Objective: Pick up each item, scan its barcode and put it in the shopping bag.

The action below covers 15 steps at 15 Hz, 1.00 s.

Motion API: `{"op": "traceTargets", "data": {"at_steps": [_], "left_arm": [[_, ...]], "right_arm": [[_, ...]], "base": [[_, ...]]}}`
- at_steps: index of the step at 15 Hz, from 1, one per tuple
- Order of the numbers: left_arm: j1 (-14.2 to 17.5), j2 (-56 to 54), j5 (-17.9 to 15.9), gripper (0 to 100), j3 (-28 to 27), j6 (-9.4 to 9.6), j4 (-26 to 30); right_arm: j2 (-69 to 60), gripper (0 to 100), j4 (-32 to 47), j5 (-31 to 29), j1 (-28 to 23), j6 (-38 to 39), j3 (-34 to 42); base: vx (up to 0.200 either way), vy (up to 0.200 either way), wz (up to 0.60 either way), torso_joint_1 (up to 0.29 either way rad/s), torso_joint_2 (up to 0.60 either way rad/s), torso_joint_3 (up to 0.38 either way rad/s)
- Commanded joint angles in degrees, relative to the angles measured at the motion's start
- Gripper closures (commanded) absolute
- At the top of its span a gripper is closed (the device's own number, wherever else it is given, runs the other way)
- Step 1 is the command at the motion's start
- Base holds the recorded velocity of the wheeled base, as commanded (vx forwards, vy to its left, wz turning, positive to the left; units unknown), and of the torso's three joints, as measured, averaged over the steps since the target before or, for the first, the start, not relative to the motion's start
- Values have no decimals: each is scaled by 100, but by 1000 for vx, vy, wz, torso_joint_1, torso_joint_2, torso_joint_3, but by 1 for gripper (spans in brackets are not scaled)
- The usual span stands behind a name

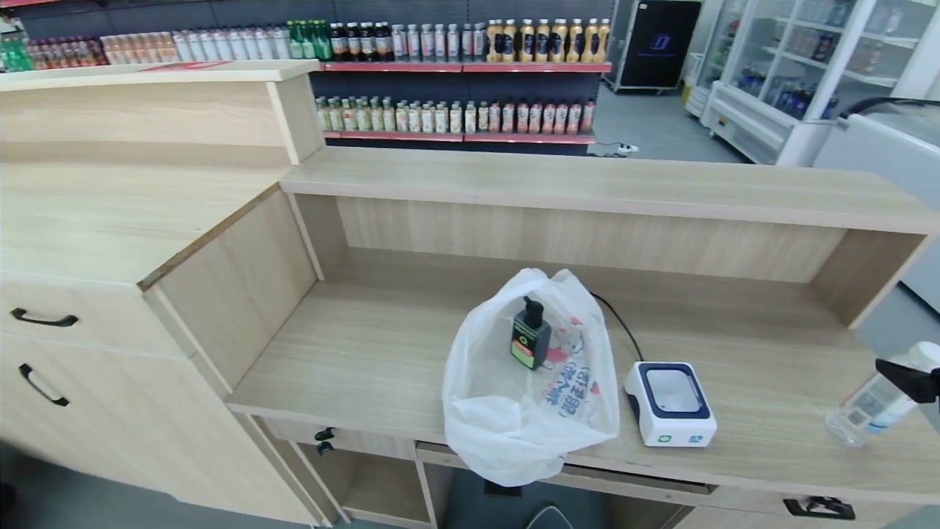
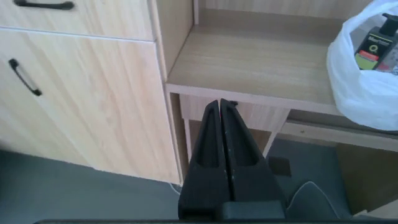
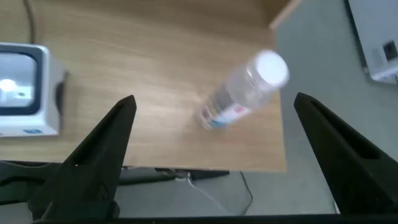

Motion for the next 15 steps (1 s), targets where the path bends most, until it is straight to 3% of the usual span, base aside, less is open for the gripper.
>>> {"op": "traceTargets", "data": {"at_steps": [1,5,7,11,15], "left_arm": [[2,-2,2,100,0,0,0],[2,-2,2,100,0,0,0],[2,-2,2,100,0,0,0],[2,-2,2,100,0,0,0],[2,-2,2,100,0,0,0]], "right_arm": [[142,0,91,-170,-210,6,7],[740,0,47,102,-887,208,-2],[1118,0,-190,1359,-1221,314,-55],[2014,0,-1227,2388,-1185,331,-160],[2893,0,-2185,2344,-1045,287,-336]], "base": [[0,0,-600,2,2,7],[0,0,-150,1,1,1],[0,0,0,0,0,0],[0,0,0,0,0,0],[0,0,0,0,0,0]]}}
